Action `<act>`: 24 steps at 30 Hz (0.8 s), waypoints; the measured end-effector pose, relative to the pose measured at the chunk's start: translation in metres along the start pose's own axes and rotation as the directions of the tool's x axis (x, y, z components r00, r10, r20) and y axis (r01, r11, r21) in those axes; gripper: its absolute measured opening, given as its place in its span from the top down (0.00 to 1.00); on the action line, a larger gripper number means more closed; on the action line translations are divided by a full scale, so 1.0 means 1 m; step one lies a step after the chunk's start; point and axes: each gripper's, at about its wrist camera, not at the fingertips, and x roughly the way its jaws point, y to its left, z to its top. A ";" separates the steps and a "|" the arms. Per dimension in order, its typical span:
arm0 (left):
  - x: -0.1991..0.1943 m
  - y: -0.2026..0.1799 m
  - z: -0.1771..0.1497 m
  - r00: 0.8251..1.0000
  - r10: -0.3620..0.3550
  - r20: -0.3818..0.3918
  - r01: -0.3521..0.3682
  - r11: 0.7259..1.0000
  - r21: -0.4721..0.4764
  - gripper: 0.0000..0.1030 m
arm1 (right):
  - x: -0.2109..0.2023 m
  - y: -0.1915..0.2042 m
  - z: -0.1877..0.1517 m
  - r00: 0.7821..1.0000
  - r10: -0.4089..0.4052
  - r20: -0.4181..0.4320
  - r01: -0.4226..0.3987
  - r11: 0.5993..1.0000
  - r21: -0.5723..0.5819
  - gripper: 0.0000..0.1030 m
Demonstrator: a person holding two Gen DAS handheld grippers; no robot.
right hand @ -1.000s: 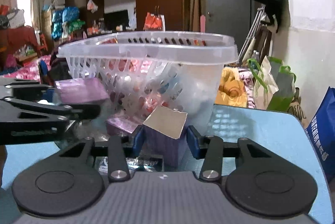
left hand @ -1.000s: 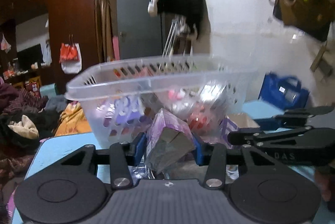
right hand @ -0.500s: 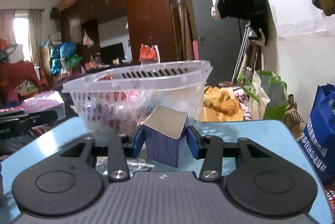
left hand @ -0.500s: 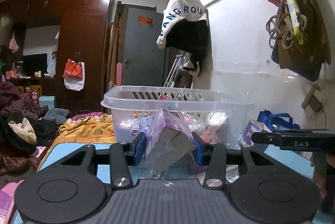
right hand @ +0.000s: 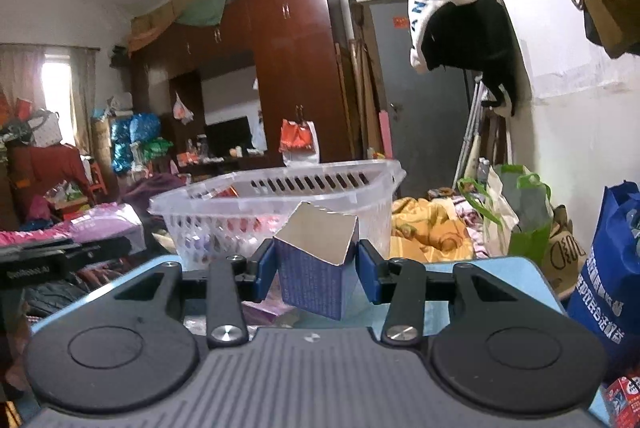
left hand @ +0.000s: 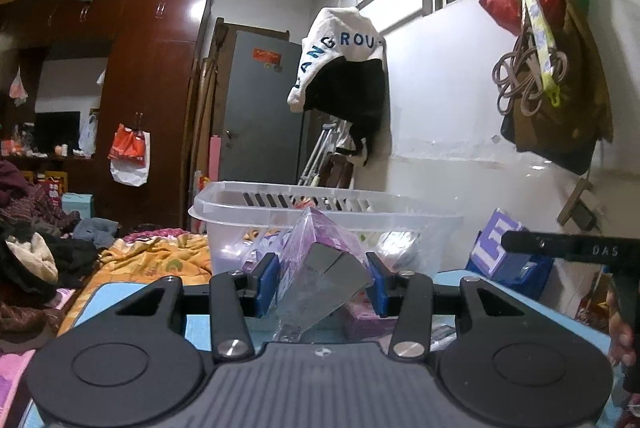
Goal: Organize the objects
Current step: 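Drop the bagged packet into the basket with left tool while right tool drops the carton there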
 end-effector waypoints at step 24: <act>0.154 0.022 0.102 0.965 0.126 -0.230 -0.138 0.990 -0.039 0.18 | 0.128 0.038 0.075 0.989 -0.102 -0.110 0.078 0.976 -0.204 0.10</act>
